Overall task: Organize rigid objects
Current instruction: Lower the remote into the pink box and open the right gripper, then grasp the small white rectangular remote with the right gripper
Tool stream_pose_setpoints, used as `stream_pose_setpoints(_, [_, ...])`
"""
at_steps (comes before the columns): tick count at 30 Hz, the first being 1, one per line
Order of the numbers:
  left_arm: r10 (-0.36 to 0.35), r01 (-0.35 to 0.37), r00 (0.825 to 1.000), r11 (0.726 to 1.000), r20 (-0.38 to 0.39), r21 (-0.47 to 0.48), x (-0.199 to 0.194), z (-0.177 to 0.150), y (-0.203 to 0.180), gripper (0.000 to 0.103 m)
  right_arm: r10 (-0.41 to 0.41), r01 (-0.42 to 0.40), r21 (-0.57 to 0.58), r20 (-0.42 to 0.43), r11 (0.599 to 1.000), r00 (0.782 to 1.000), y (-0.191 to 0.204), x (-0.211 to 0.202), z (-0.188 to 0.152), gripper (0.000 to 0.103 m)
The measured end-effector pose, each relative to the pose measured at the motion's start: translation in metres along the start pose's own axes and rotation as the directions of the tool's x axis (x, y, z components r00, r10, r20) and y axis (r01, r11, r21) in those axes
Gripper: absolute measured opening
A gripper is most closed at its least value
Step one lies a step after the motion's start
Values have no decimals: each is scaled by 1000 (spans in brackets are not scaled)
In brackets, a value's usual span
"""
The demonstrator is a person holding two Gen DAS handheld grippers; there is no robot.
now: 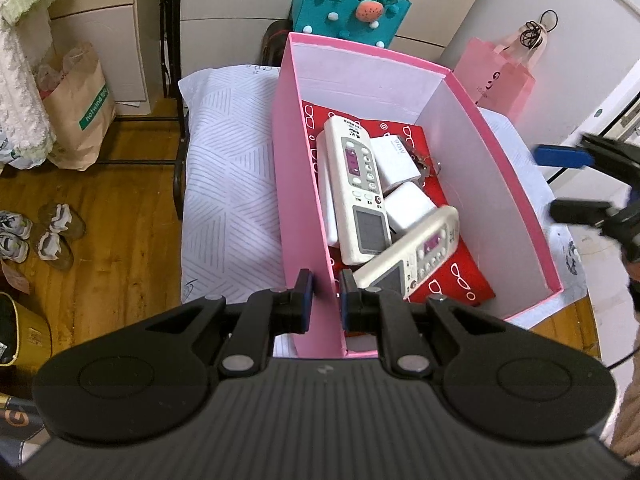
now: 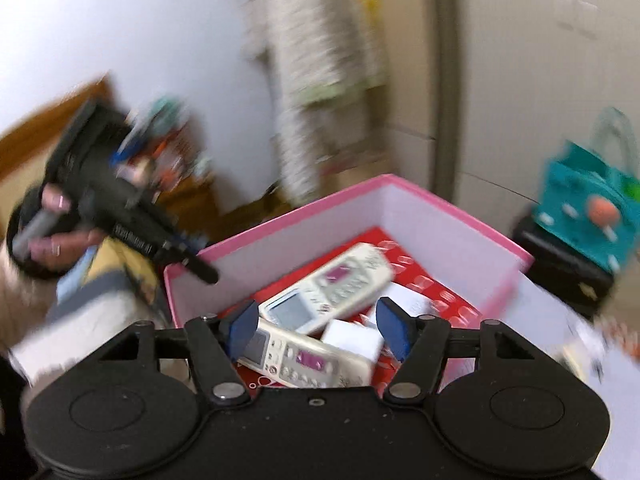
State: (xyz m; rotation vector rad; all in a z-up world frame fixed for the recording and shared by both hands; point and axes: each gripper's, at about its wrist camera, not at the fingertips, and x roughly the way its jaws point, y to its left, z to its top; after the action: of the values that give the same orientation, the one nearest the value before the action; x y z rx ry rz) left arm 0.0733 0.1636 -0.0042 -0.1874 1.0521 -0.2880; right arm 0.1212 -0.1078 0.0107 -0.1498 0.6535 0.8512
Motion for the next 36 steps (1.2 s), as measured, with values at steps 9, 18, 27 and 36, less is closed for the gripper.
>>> stream_pose_setpoints(9, [33, -33, 999, 999, -7, 6, 0, 1, -5, 12, -226, 224, 187, -13, 956, 974, -56, -46, -39, 76])
stream_pose_setpoints(18, [44, -44, 999, 999, -11, -3, 3, 1, -6, 13, -303, 323, 314, -113, 893, 946, -104, -14, -83, 75])
stream_pose_setpoints(27, [73, -73, 997, 997, -14, 2, 6, 1, -12, 14, -479, 507, 213, -172, 835, 861, -109, 35, -101, 70])
stream_pose_setpoints(36, [72, -72, 997, 997, -14, -1, 9, 3, -11, 16, -483, 501, 277, -138, 819, 865, -113, 34, -111, 48])
